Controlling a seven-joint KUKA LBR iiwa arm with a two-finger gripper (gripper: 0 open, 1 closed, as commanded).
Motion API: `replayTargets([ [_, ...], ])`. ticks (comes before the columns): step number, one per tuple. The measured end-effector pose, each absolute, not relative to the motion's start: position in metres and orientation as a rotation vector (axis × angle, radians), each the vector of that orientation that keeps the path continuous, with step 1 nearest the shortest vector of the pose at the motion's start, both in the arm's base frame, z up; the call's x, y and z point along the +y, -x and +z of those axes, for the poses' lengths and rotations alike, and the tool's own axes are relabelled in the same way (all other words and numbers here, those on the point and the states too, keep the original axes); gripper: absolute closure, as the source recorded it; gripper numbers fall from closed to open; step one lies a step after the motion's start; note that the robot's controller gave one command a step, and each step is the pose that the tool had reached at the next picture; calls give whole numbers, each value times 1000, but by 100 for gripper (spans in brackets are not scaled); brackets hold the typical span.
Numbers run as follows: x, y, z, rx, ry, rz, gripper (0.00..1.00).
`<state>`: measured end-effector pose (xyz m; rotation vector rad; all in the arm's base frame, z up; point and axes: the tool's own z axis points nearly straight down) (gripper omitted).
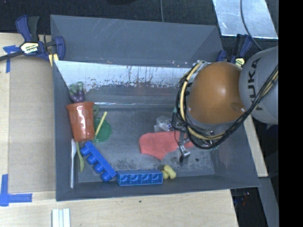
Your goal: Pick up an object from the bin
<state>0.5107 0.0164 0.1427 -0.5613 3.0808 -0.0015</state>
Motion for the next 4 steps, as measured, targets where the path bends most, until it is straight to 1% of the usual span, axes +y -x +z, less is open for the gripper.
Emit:
replayTargets([
  [1,13,-523,115,3099,466,0,0],
  [2,-1,-538,127,3106,301,-2,100],
  [3,-1,-538,127,3106,300,-2,0],
  [4,-1,-538,127,3106,299,-2,0],
])
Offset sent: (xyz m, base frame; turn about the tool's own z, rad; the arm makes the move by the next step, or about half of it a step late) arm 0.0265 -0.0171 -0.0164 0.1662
